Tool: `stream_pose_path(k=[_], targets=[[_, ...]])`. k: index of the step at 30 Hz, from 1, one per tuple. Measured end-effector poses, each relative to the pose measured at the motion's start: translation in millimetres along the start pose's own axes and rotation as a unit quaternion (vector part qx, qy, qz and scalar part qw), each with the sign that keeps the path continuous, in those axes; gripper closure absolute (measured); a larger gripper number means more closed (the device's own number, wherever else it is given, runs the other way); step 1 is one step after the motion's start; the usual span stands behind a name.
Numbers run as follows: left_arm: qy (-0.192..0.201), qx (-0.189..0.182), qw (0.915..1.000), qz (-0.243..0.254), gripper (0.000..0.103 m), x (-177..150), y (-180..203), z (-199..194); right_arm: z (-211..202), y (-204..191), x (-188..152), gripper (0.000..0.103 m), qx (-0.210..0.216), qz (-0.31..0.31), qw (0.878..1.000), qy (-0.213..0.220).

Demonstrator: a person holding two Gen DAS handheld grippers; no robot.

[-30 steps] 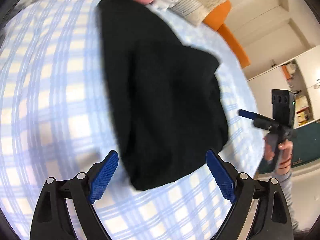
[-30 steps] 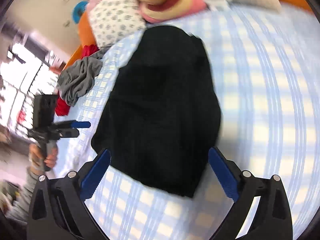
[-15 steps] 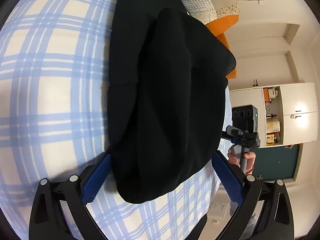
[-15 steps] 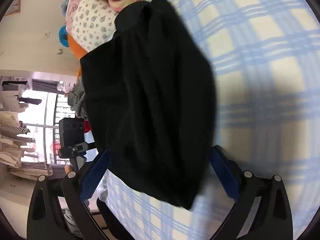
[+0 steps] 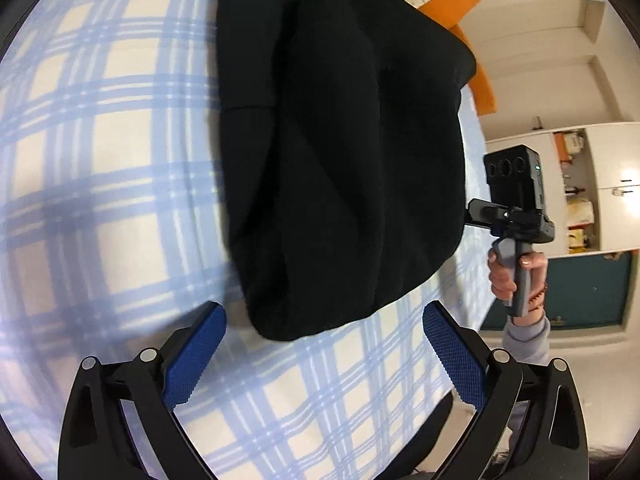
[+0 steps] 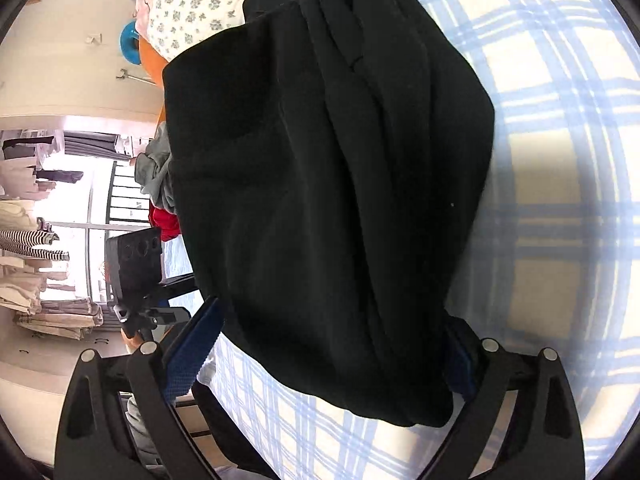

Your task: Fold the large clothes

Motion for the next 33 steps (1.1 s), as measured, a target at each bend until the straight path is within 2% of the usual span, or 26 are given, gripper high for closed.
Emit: stream_pose_path(k=[4, 7, 10, 14, 15, 16, 18, 19, 20, 21, 22, 26, 33], targets=[[0.014, 0.086, 0.9954, 0.04, 0.003, 6.0, -3.0, -7.1, 2.6, -2.7, 1.0, 0.008, -0.009, -0.005, 1.0, -0.001], [0.014, 0.064, 0.9975, 0.027, 0.003, 15.1, 0.8, 1.4, 4.1, -2.6, 2.8, 0.008, -0.007, 0.001, 1.0, 0.001], [0.022, 0.022, 0.9994, 0.012, 0.003, 28.9, 11.3, 12.6, -0.3, 2.2, 4.4, 0.008, 0.004, 0.014, 1.0, 0.008], [0.017, 0.011, 0.9996, -0.021, 0.003, 42.9, 13.7, 27.5, -0.7, 1.4, 8.7, 0.009, 0.031, 0.034, 0.999, 0.008], [0.022, 0.0, 0.9994, -0.025, 0.003, 43.7, 13.5, 26.9, 1.9, 0.6, 8.0, 0.016, 0.033, 0.032, 0.999, 0.006], [0.029, -0.012, 0.9992, -0.027, 0.003, 42.4, 13.4, 26.0, 4.7, 0.7, 6.8, 0.036, 0.028, 0.029, 0.999, 0.006], [0.039, -0.009, 0.9991, -0.014, 0.014, 35.3, 15.1, 25.0, 11.6, 2.5, 3.7, 0.05, 0.013, 0.024, 1.0, 0.003], [0.042, 0.005, 0.999, -0.016, 0.036, 31.8, 10.0, 20.5, 11.8, 3.0, 3.6, 0.055, 0.015, 0.028, 0.999, 0.002], [0.043, 0.001, 0.9987, -0.028, 0.052, 30.3, 6.8, 17.0, 10.4, 2.9, 3.9, 0.062, 0.013, 0.028, 1.0, 0.002], [0.042, -0.021, 0.9979, -0.045, 0.06, 29.7, 5.8, 13.4, 8.8, 1.6, 4.1, 0.067, 0.011, 0.026, 1.0, 0.002], [0.038, -0.031, 0.9974, -0.052, 0.063, 30.5, 5.1, 10.1, 6.6, -0.8, 4.2, 0.069, 0.006, 0.022, 1.0, 0.001], [0.038, -0.015, 0.9985, -0.036, 0.068, 36.3, 13.7, 8.6, 0.5, -15.8, 8.3, 0.074, -0.01, 0.008, 1.0, 0.01], [0.067, -0.047, 0.9963, -0.027, 0.073, 43.4, 41.2, -22.1, -24.2, -41.5, 11.2, 0.075, 0.013, -0.006, 0.999, 0.036]])
Point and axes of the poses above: each gripper's, at about its wrist camera, not at the fingertips, and z roughly the way its jaws point, y to its right, x to its top, the point moved 7 cm from there along z, roughly the way its jaws point, and after that the axes turned 10 degrees about y, right-handed, at the moved point
